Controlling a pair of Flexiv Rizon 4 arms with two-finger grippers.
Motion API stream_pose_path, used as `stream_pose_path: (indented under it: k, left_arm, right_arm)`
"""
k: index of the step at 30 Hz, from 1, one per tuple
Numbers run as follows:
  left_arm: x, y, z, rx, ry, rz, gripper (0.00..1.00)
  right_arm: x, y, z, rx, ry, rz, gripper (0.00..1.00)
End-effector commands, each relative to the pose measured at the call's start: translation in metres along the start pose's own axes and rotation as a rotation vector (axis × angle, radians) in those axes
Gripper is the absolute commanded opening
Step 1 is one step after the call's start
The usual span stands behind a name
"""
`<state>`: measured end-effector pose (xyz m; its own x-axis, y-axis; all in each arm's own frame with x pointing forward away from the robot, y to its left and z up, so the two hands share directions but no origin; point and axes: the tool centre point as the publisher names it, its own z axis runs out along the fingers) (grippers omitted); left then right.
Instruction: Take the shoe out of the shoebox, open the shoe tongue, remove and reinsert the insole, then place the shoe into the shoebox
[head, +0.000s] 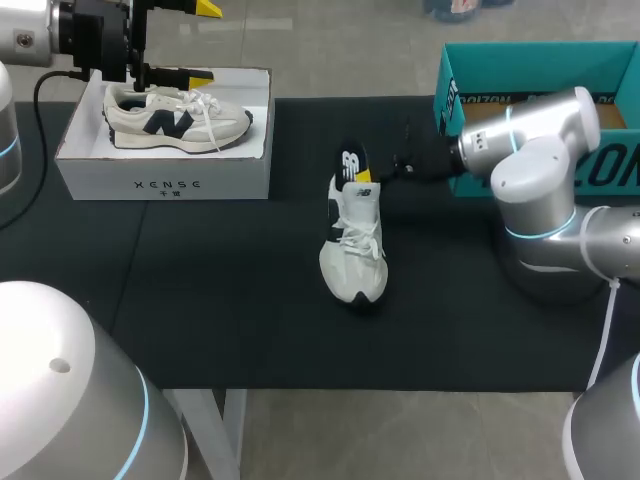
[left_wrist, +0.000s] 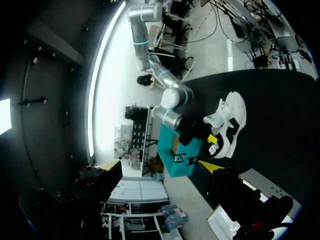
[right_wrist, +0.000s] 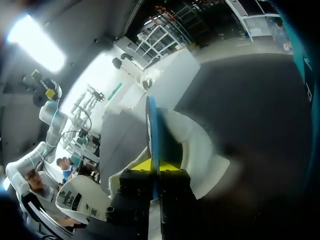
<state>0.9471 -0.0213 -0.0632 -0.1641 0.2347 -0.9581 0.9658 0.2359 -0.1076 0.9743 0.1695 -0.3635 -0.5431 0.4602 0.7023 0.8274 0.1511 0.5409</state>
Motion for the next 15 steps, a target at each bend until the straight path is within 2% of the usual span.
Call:
stream_pose_path:
  k: [1,5,7,8,15]
  left_arm:
    - [0.0,0.001,0.0,0.001,0.004,0.001,1.0]
    - [0.0,0.001,0.0,0.001,0.004,0.001,1.0]
    - [0.0,0.001,0.0,0.001,0.004,0.001,1.0]
    - [0.0,0.001,0.0,0.001,0.004,0.001,1.0]
    - [0.0,0.001,0.0,0.001,0.004,0.001,1.0]
  right_arm:
    - [0.006,-0.015,0.001,0.001,0.0,0.015,0.0]
    - [0.007,-0.02,0.004,0.003,0.012,0.027,0.01]
    - [0.006,-0.016,0.003,-0.002,0.014,0.023,0.37]
    - [0.005,-0.011,0.002,-0.007,0.013,0.016,0.42]
    - [0.001,0.015,0.0,-0.022,-0.001,-0.027,0.42]
